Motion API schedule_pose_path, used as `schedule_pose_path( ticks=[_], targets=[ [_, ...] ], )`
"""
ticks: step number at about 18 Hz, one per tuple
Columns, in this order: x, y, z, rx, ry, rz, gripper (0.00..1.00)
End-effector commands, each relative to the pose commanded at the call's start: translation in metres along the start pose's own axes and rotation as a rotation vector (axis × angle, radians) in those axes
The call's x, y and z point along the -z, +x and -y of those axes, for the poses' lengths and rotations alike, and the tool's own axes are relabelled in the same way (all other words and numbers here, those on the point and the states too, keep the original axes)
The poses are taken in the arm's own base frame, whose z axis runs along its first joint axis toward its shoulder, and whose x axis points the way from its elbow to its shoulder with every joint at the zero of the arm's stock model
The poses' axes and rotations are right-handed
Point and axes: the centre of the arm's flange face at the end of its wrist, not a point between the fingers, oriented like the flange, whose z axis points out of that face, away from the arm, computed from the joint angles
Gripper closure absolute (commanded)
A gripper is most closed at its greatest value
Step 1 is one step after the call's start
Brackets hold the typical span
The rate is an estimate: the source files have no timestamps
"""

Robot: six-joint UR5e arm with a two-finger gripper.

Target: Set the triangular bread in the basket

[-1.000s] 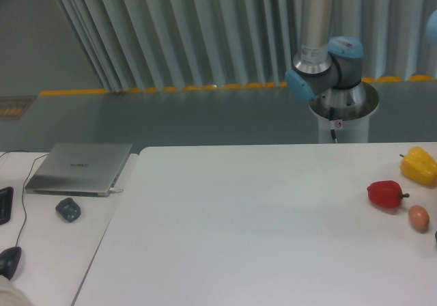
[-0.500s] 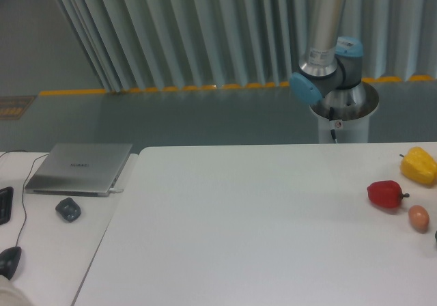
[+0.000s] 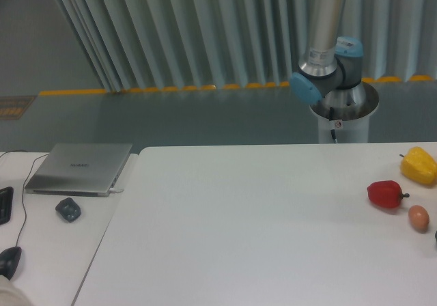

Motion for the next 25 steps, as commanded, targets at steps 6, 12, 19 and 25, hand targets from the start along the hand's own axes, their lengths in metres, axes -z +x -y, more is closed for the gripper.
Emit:
schedule_pose_path(
  ticks=[6,12,19,25],
  targets=[
    [0.010,-0.006,0.085,-0.025,0.022,0.017,0.00],
    [0.008,0.004,0.125,-0.085,0.012,-0.048,0.00],
    [-0.001,0.009,0.134,-0.115,-0.068,-0.143,0.00],
    [-0.010,-0.006,0.140,-0.075,-0.068,-0.227,0.00]
  ],
)
